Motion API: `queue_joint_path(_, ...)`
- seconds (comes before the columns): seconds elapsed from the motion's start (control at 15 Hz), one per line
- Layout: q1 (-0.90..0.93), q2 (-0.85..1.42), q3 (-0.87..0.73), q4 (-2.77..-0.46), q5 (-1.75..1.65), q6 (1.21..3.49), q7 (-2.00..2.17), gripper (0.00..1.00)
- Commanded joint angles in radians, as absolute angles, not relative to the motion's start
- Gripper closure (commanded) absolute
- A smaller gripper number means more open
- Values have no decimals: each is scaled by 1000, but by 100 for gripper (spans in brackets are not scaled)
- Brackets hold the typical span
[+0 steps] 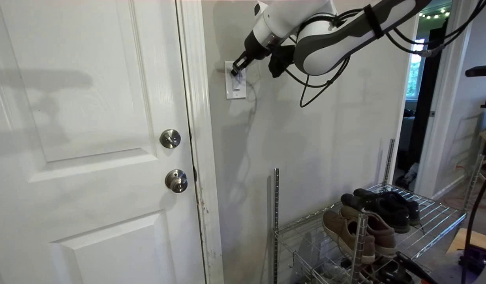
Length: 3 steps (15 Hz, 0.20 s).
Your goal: Switch on the light
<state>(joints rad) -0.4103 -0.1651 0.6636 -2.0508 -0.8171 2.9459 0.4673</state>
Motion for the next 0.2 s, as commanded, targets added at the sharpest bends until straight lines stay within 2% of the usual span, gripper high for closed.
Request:
queue_joint_path(0.0, -426, -147, 663, -2042, -834, 2945, 478, 97)
queue_joint_path(0.13, -423, -150, 657, -2051, -827, 2951, 467, 96)
